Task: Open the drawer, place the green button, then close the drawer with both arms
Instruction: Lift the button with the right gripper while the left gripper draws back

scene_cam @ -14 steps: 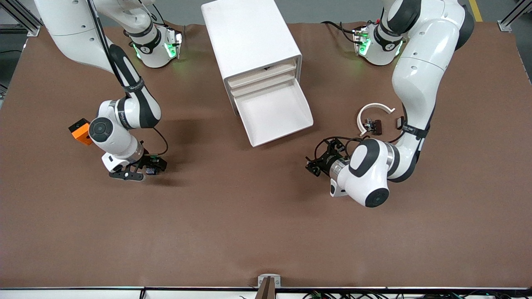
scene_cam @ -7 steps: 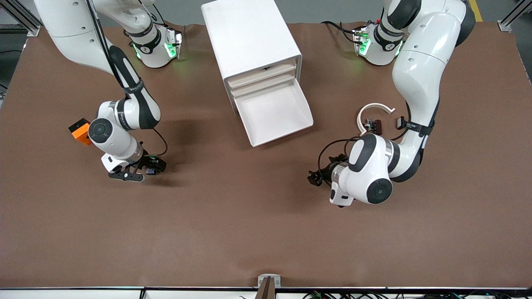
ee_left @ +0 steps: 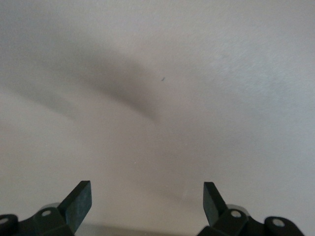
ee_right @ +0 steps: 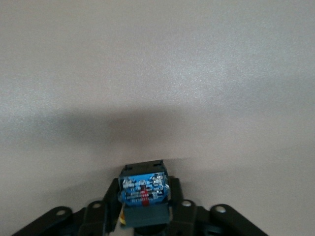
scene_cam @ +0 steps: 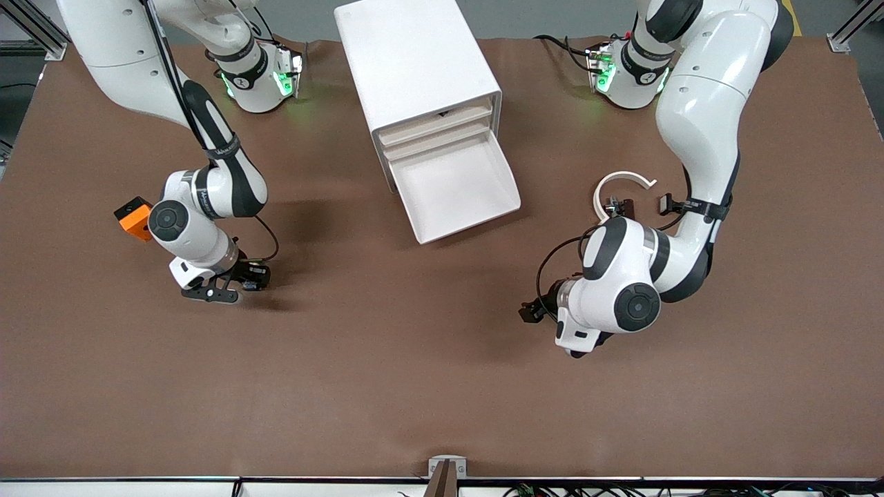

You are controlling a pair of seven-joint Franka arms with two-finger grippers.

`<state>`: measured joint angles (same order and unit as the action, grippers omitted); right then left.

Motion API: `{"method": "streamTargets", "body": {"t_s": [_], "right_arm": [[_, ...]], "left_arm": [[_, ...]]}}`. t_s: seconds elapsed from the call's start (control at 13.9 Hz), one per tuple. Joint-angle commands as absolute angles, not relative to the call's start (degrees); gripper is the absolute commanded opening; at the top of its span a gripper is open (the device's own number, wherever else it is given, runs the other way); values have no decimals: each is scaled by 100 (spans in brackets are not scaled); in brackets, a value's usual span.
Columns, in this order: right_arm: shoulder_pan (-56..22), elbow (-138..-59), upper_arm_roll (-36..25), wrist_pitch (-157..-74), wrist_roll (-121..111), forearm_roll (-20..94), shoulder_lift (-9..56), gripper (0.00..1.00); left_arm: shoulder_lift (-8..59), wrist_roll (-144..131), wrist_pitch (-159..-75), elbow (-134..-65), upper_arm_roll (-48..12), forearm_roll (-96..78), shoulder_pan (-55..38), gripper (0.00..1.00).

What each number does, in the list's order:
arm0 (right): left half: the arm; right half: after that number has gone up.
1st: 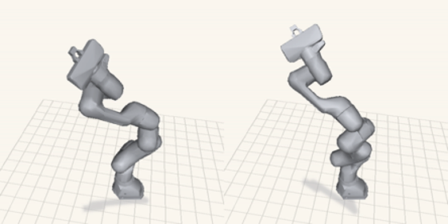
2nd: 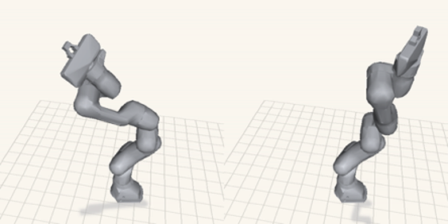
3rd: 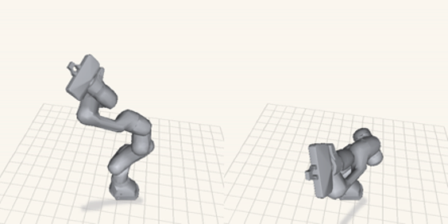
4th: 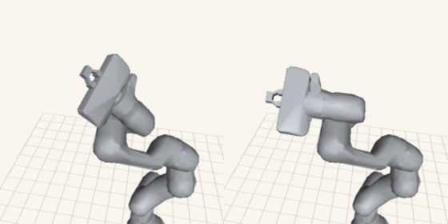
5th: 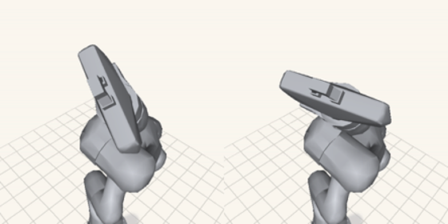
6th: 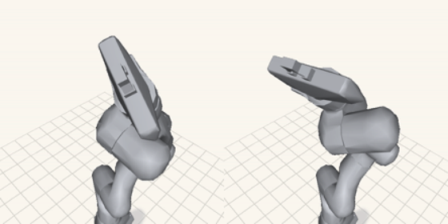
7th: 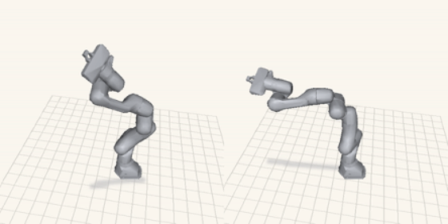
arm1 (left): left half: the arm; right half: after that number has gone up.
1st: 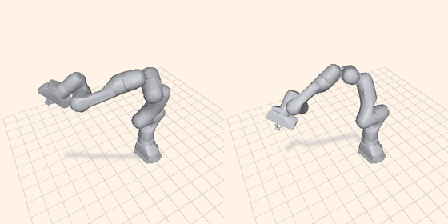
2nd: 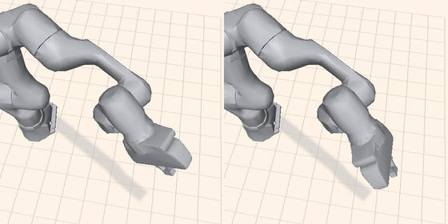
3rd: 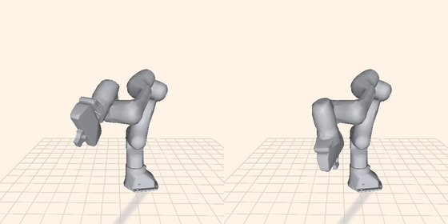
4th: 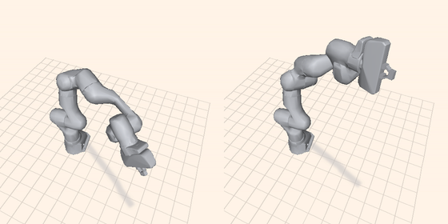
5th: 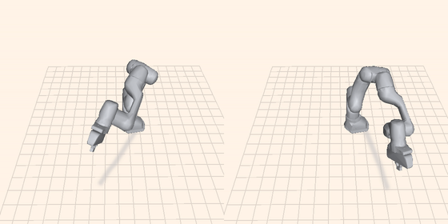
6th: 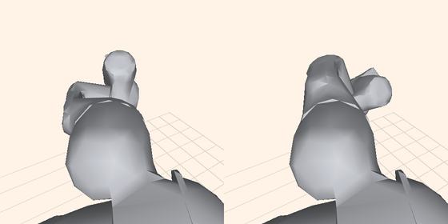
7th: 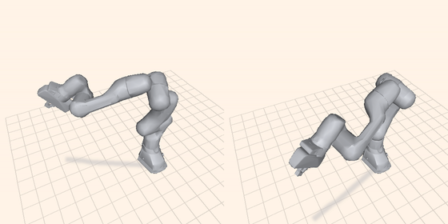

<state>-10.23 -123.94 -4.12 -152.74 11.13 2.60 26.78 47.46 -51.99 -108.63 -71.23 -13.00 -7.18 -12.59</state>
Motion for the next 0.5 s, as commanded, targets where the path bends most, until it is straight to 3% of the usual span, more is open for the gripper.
{"method": "streamTargets", "body": {"t_s": [0.0,0.43], "right_arm": [[-985,-12261,-387,-15231,1108,299,2733,0],[-966,-11453,-317,-12765,2078,431,1874,0]], "left_arm": [[4422,-5230,-10986,-7295,-1231,-467,-1283,100],[3850,-4581,-10925,-7373,-1231,61,-1204,100]]}}
